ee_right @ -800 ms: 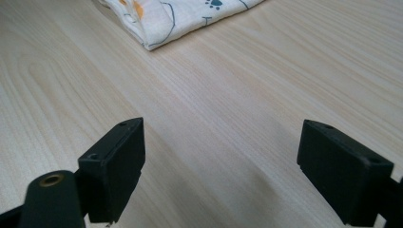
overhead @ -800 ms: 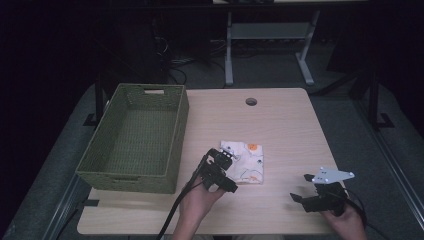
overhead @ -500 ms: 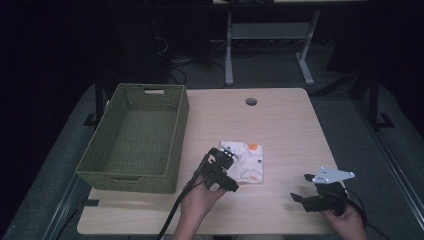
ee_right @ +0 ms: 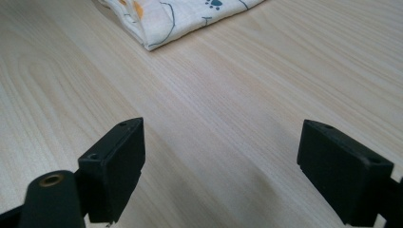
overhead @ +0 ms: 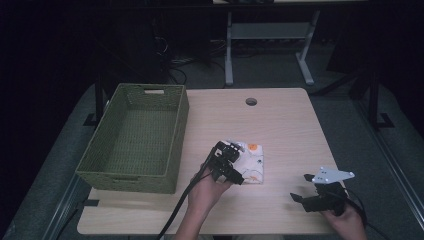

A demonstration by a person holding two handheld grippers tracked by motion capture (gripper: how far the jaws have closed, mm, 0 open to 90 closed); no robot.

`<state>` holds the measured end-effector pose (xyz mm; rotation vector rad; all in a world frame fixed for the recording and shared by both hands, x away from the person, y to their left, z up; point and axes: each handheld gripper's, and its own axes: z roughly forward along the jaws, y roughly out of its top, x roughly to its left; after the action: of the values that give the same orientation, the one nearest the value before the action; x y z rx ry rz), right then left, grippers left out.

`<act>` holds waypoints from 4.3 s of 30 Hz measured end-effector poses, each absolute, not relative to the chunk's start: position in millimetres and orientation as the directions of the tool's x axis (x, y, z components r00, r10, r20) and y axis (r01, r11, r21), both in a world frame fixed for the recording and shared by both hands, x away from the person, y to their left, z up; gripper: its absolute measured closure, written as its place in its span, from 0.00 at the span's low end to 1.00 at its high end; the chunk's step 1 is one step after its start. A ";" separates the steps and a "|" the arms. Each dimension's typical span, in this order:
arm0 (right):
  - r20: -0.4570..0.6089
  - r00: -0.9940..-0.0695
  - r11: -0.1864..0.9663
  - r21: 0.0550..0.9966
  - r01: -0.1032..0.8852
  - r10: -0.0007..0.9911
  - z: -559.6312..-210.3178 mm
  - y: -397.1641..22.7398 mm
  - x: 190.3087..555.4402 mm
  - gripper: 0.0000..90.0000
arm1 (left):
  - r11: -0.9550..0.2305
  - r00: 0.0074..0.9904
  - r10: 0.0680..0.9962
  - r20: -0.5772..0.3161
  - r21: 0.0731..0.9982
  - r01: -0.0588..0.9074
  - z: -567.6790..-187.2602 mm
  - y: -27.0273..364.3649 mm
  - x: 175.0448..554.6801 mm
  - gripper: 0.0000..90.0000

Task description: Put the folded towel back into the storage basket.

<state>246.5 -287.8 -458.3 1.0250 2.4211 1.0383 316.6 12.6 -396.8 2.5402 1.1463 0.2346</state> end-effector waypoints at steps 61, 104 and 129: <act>-0.006 -0.703 0.481 0.733 0.481 0.711 -457.9 -288.3 249.5 0.18 | -0.622 0.638 0.770 -0.011 0.213 0.754 -436.9 -34.0 397.7 0.39; -0.002 -0.701 0.477 0.734 0.484 0.714 -457.3 -286.1 247.9 0.18 | -0.667 0.686 0.728 0.013 0.250 0.702 -422.6 -10.0 392.7 0.88; -0.012 -0.699 0.487 0.726 0.485 0.715 -458.4 -284.5 248.1 0.18 | -0.662 0.688 0.725 0.024 0.299 0.687 -367.3 23.1 378.4 0.88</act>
<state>248.1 -284.5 -458.4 1.0120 2.4243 1.0351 378.4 23.1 -367.3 2.6346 1.1264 0.2048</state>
